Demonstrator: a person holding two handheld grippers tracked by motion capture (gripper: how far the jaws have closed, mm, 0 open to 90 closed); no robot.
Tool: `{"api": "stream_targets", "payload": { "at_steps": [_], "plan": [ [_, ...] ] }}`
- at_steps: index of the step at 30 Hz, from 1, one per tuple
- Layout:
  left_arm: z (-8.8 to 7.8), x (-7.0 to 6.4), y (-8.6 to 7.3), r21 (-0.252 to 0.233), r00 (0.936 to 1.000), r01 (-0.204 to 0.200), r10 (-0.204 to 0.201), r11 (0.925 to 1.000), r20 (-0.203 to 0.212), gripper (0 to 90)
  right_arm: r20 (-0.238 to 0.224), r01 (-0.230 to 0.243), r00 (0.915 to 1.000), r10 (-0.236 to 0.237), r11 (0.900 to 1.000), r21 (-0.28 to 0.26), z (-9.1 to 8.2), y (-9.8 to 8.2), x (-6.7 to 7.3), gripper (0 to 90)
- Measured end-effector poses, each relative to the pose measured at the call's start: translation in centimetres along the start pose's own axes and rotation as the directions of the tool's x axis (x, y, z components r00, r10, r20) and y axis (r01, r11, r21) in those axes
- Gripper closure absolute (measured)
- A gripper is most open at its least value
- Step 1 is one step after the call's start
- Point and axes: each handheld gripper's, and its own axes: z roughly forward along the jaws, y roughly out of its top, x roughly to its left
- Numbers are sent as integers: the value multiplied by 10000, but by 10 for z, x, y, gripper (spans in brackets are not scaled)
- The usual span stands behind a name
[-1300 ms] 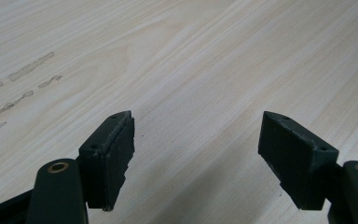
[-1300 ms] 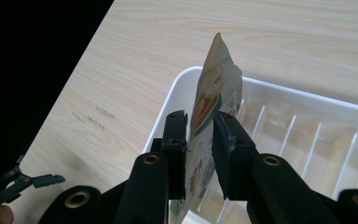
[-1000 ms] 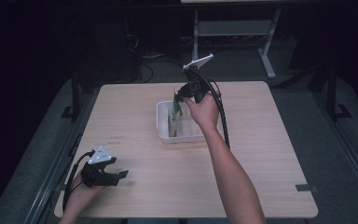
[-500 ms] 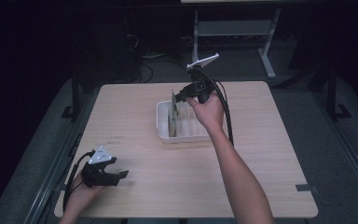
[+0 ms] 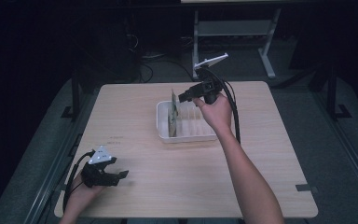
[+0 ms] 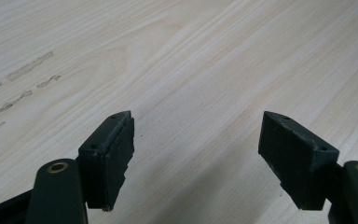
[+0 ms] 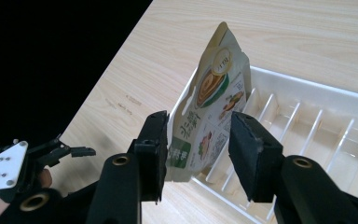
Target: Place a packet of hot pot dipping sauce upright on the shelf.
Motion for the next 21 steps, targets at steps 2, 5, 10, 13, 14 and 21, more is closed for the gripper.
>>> {"api": "stream_targets", "payload": {
  "at_steps": [2, 5, 10, 13, 14, 21],
  "plan": [
    [0, 0, 0, -5, 10000, 10, -10, 10000, -10, 262, -6, 21, 10000, -21, 10000, -11, -4, -2, -2, 552],
    [0, 0, 0, -38, 10000, 2, -2, 10000, -18, 261, -20, 39, 10000, -39, 10000, -13, -6, -5, -4, 547],
    [0, 0, 0, -11, 10000, 8, -8, 10000, -35, 262, 39, 109, 9999, -109, 9999, 48, -10, -9, -6, 539],
    [0, 0, 0, -21, 10000, 23, -23, 10000, -31, 261, 66, 116, 9999, -116, 9999, 22, -14, -14, -11, 532],
    [0, 0, 0, -21, 10000, 23, -23, 10000, -31, 261, 66, 116, 9999, -116, 9999, 22, -14, -14, -11, 532],
    [0, -1, 0, -24, 10000, 33, -33, 10000, -40, 260, 67, 84, 9999, -83, 9999, -59, -24, -24, -19, 523]
  ]
}}
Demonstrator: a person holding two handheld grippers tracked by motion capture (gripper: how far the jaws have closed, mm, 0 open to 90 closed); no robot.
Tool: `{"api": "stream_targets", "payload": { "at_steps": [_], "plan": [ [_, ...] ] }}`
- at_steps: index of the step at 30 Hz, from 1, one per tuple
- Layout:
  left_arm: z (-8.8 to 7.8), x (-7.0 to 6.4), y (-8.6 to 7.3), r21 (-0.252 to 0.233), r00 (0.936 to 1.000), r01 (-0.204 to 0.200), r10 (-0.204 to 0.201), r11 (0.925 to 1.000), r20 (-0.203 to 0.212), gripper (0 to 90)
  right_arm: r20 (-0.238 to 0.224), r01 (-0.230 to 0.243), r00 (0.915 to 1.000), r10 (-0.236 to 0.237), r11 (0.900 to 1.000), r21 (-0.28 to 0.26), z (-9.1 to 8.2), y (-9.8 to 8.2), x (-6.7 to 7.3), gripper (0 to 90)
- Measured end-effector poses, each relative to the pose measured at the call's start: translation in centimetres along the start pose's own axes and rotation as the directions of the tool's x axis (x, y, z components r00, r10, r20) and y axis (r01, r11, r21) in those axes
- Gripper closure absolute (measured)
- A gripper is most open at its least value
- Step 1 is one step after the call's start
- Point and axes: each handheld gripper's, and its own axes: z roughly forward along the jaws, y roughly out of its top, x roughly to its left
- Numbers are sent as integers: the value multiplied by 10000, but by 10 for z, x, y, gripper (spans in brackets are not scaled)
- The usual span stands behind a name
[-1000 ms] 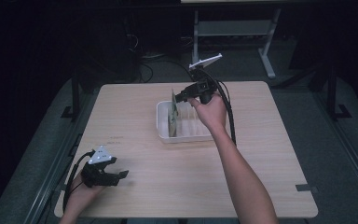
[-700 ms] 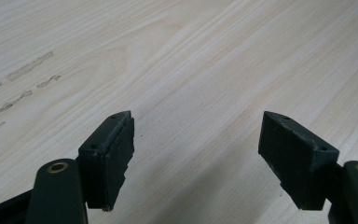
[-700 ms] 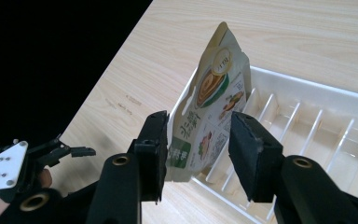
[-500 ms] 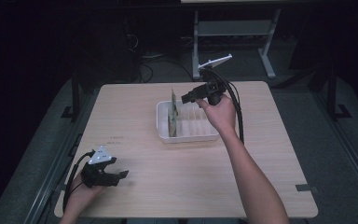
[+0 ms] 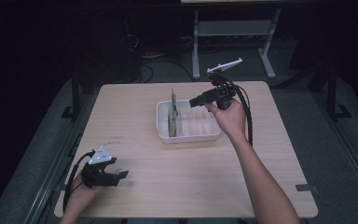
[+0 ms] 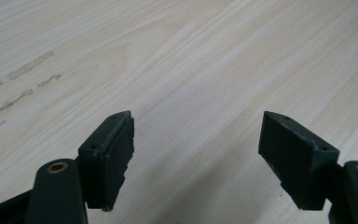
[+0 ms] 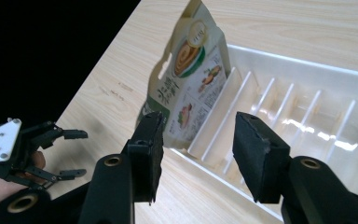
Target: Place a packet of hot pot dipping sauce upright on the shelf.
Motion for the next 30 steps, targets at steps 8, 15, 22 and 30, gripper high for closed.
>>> {"api": "stream_targets", "payload": {
  "at_steps": [8, 15, 22, 30],
  "plan": [
    [0, -1, 0, 44, 10000, 2, -2, 10000, 10, 259, 68, 67, 10000, -67, 10000, 4, -8, -14, -8, 513],
    [0, -1, 0, 48, 10000, -9, 9, 10000, 1, 259, 120, 97, 9999, -98, 9999, 129, -11, -29, -14, 506],
    [0, -1, 0, 76, 10000, -14, 14, 10000, -8, 258, 109, 75, 9999, -77, 9998, 188, -15, -44, -23, 497],
    [1, -2, 0, 35, 10000, 7, -7, 10000, -15, 257, 44, -71, 10000, 70, 9998, 201, -20, -62, -32, 491]
  ]
}}
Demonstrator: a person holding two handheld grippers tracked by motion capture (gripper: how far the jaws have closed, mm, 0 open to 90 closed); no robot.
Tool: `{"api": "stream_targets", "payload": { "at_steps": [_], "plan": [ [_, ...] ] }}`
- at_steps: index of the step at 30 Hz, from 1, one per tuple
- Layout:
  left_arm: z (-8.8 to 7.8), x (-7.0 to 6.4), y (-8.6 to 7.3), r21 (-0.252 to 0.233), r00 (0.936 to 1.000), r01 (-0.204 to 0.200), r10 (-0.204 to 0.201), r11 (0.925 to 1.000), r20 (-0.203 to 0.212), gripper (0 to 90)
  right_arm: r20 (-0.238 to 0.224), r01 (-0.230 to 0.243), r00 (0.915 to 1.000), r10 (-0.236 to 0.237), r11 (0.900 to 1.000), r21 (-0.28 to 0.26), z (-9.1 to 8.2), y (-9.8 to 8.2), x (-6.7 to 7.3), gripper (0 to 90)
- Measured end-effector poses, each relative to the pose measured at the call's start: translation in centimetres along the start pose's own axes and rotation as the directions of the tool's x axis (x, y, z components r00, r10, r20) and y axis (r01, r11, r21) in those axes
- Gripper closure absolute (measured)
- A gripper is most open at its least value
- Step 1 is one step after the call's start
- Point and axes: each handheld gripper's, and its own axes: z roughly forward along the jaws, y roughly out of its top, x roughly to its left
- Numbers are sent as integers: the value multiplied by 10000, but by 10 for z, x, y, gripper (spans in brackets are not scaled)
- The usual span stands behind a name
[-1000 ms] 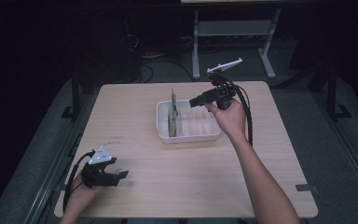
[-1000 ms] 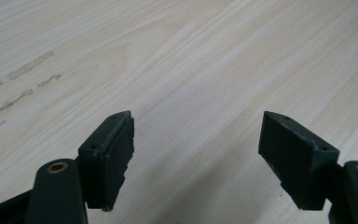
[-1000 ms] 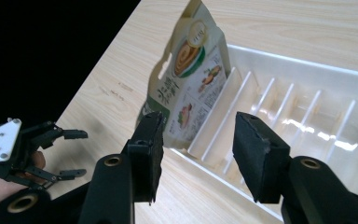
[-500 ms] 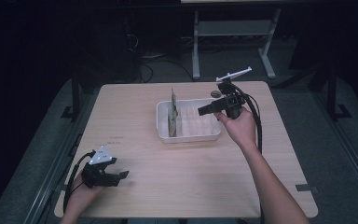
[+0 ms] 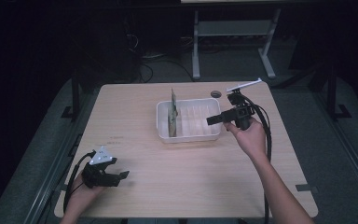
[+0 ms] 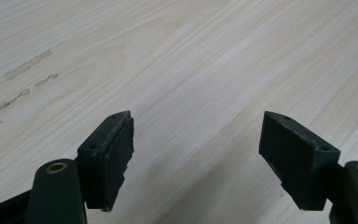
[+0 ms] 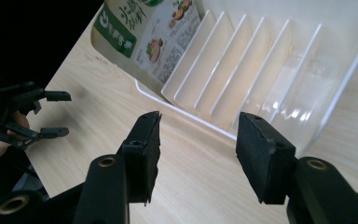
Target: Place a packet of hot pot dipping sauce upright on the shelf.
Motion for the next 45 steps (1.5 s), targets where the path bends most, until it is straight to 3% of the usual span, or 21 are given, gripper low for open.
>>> {"api": "stream_targets", "payload": {
  "at_steps": [18, 37, 45],
  "plan": [
    [1, -1, 0, -7, 10000, 15, -15, 10000, -20, 257, 117, 21, 9999, -26, 9991, 421, 2, -43, -14, 486],
    [1, -2, 0, 4, 10000, -21, 21, 10000, 14, 257, 155, 342, 9993, -348, 9989, 329, -1, -89, -18, 481],
    [2, -3, 1, 71, 10000, -84, 83, 9999, 45, 257, 128, 176, 9998, -180, 9993, 329, 2, -111, -26, 477]
  ]
}}
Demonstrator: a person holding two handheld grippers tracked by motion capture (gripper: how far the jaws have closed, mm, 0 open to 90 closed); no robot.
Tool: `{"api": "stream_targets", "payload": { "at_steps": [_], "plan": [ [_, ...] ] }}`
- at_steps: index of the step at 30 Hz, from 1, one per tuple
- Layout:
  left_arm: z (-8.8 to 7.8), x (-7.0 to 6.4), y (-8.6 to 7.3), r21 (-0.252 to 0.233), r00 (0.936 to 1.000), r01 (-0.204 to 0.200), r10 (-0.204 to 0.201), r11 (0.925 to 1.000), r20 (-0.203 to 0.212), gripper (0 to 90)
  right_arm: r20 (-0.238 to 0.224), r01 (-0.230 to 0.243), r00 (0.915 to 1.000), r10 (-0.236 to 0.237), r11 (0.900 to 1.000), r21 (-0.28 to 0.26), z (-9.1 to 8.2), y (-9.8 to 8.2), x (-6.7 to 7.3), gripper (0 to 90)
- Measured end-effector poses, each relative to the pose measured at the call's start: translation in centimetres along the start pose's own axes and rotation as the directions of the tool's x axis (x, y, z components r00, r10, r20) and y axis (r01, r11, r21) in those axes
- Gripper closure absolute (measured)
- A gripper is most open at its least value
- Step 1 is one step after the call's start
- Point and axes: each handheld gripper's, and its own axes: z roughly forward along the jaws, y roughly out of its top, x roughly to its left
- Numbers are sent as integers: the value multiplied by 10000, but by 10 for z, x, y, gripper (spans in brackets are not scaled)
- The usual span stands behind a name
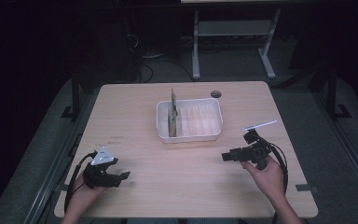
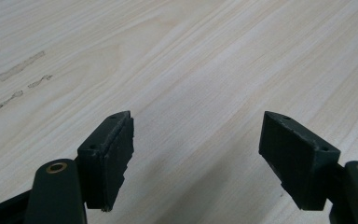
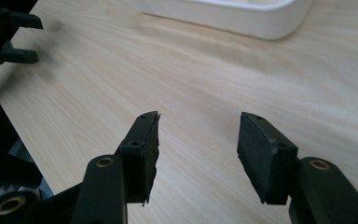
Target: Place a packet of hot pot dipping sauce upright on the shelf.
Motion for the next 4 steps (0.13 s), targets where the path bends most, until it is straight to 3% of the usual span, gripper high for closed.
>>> {"api": "stream_targets", "payload": {
  "at_steps": [4],
  "plan": [
    [0, 0, 0, 6, 10000, -23, 23, 10000, 5, 257, 32, -70, 10000, 70, 10000, 27, 3, -14, -3, 468]
  ]
}}
